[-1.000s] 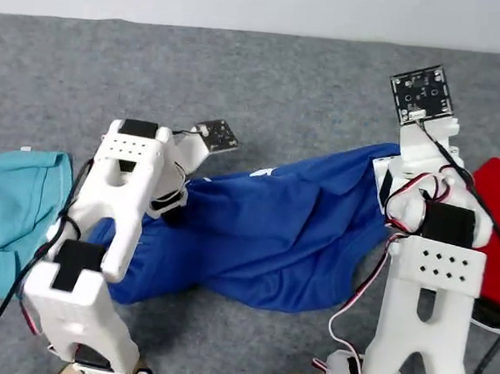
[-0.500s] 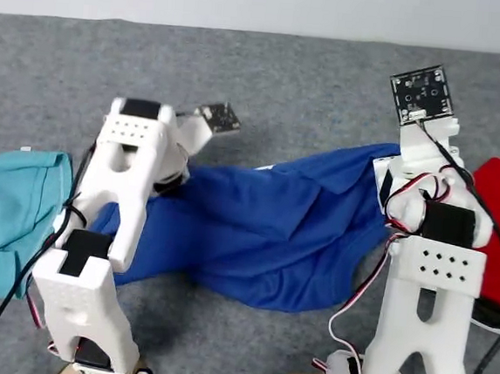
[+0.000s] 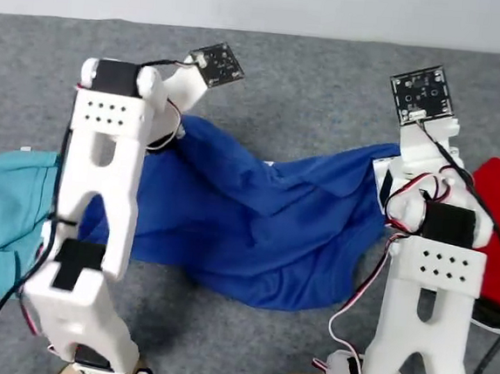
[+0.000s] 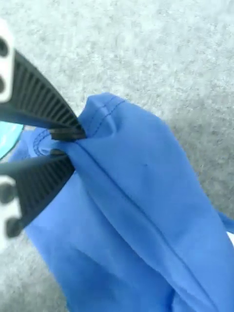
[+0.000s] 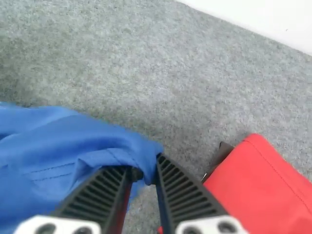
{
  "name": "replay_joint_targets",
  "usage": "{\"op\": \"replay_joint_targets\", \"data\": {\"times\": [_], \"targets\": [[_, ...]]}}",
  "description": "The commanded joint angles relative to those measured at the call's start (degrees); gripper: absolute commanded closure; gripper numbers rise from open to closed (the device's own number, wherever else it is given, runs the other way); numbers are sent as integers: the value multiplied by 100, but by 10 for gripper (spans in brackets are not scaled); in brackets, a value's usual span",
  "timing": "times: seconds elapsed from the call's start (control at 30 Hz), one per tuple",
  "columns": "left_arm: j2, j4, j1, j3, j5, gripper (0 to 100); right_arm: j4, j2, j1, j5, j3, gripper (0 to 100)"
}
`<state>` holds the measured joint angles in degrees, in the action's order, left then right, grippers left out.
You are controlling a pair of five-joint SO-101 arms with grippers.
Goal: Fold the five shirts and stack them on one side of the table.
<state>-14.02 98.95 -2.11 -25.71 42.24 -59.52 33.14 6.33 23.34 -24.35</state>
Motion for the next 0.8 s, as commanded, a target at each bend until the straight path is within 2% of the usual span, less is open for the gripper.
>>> {"op": "replay_joint_targets", "data": {"times": [0.0, 0.13, 0.37, 0.57, 0.77], "targets": [[888, 167, 70, 620, 26, 949, -136, 154, -75, 53, 466, 988], [1644, 167, 79, 2053, 44, 869, -277, 154, -330, 53, 563, 988], [1925, -404, -62, 3301, 255, 995, -242, 101, -585, 53, 545, 988], [1908, -967, -88, 3697, 246, 990, -277, 101, -646, 44, 527, 988], [1116, -1319, -35, 3864, 246, 845, -286, 101, -637, 44, 519, 988]]}}
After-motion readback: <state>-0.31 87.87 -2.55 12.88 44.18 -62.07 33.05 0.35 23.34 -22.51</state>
